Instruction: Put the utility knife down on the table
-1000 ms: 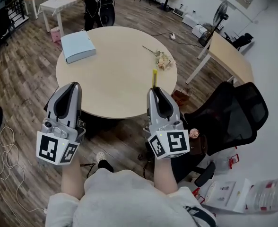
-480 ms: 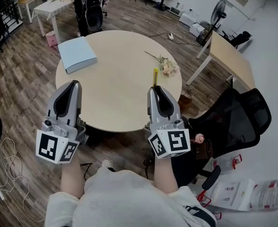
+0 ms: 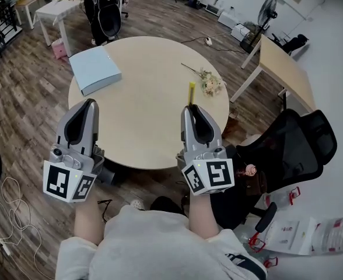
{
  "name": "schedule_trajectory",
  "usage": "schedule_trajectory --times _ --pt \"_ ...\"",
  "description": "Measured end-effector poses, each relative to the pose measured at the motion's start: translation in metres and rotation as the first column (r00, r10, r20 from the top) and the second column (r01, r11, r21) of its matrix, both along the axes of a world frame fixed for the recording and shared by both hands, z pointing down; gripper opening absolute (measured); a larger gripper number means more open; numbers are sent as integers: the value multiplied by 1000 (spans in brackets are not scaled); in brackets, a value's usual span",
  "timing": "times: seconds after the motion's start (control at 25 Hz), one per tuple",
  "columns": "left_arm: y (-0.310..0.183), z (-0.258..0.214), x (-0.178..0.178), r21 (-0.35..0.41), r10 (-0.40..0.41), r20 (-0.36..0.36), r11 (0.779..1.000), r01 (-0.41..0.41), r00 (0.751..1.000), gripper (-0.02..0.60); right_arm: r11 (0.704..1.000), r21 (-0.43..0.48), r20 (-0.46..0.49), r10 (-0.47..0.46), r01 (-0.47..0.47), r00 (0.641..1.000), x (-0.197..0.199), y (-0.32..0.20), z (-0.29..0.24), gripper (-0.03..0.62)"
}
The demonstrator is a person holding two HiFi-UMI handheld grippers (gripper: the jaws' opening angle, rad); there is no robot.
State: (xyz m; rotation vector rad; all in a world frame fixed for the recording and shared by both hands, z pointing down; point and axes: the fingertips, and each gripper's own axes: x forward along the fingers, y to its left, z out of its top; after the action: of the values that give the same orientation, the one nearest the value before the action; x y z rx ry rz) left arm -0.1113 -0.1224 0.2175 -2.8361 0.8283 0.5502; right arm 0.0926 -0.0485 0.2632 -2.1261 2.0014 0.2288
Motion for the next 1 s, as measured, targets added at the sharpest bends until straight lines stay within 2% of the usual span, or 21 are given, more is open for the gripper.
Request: schedule_trajectory --times 0.4,1.0 --pt "-33 12 21 -25 4 12 1000 -4 1000 8 1000 -23 11 -5 5 1000 19 -34 10 74" --pt "-111 8 68 -8 -112 16 994 113 994 8 989 -33 4 -145 145 989 68 -148 6 74"
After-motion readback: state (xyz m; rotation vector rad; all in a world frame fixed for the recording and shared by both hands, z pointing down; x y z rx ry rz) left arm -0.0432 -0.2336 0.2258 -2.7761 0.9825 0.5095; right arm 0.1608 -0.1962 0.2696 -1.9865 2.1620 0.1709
